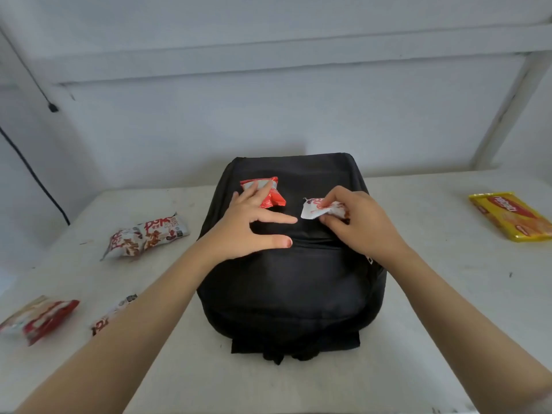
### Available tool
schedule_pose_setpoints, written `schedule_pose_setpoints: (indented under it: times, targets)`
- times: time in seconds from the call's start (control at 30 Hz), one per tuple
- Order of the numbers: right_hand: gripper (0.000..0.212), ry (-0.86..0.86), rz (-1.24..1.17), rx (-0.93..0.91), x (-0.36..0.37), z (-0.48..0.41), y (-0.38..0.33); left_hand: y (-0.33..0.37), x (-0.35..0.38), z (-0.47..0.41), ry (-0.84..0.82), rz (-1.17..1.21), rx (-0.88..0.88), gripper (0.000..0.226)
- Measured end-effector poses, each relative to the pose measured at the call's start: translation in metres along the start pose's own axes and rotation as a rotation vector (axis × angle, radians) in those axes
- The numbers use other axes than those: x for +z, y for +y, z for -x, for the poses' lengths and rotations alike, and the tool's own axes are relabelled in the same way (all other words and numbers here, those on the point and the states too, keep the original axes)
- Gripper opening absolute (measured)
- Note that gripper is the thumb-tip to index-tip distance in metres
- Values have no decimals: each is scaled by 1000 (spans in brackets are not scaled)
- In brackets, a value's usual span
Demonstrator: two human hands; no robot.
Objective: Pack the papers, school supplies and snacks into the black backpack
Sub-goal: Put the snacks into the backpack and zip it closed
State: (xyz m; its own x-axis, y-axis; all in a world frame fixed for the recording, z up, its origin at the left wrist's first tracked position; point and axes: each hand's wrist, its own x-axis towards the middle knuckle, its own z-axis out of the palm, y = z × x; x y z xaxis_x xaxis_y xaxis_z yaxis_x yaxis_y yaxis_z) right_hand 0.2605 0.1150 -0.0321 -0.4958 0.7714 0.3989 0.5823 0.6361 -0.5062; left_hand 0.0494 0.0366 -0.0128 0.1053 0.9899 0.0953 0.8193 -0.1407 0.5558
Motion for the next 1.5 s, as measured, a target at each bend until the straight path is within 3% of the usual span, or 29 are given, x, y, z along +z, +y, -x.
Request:
schedule_pose_setpoints:
  times: [0.2, 0.47, 0.67, 0.87, 0.93, 1.03, 1.2, 1.3, 1.4, 1.5]
  targets:
    - [14, 98, -169, 117, -1, 3, -11, -2, 4, -1, -29, 40, 14, 21]
    - [10, 439, -436, 202, -16, 17, -31, 7, -9, -16, 240, 97, 152, 11]
    - [10, 489, -456, 146, -28, 31, -50, 17, -22, -26, 132, 425, -10, 26]
    - [16, 509, -437, -66, -28, 49, -73, 24, -28, -33, 147, 561, -85, 15]
    - [16, 448, -375, -188, -20, 56, -78, 24, -29, -35, 158, 590, -83, 12]
    - [20, 234, -31, -354, -1, 63, -74, 26, -30, -34, 179, 547, -44, 11]
    - [37, 6, 271, -273, 16, 70, -74, 31, -38, -33, 280, 423, 82, 10]
    - [38, 7, 382, -218, 16, 72, -77, 35, -42, -31, 325, 290, 157, 8]
    - [25, 129, 542, -191, 22, 73, -82, 33, -41, -29, 350, 242, 195, 10]
    - [25, 168, 521, -114, 31, 70, -88, 30, -38, -28, 365, 213, 216, 11]
